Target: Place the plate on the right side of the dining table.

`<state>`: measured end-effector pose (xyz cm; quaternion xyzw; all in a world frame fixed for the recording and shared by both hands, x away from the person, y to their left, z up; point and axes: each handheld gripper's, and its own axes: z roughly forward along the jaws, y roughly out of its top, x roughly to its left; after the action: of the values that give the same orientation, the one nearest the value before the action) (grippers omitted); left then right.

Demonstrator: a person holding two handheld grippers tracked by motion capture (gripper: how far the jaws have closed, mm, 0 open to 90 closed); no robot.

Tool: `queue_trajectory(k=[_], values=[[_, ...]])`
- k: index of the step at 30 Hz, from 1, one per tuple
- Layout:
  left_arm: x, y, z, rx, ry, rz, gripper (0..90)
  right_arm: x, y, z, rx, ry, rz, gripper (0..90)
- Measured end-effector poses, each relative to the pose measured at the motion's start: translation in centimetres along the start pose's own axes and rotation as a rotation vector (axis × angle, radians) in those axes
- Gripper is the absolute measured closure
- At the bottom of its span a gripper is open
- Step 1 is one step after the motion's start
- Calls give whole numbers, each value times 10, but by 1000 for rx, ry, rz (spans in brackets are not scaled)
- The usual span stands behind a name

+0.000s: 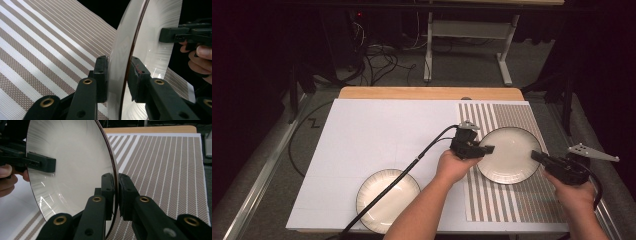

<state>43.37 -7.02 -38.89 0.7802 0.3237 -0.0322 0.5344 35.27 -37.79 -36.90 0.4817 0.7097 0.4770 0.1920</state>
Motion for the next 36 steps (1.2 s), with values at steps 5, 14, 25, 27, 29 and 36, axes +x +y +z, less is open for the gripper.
queue_trajectory(k=[5, 14, 25, 27, 29, 36], values=[[6, -3, 10, 22, 9, -25, 691, -2, -2, 5, 24, -29, -15, 867], [10, -3, 17, 44, 18, -33, 687, -8, -7, 10, 30, -41, -5, 862], [6, -2, 19, 44, 107, -47, 586, -7, -6, 10, 18, -24, -15, 877], [7, -1, 14, 32, 119, -61, 515, -6, -5, 10, 20, -24, -23, 877], [7, 1, 5, 18, 130, -61, 463, -5, -4, 11, 24, -29, -24, 876], [4, 1, -41, -37, 159, -33, 385, -5, -2, 14, 44, -54, 2, 872]])
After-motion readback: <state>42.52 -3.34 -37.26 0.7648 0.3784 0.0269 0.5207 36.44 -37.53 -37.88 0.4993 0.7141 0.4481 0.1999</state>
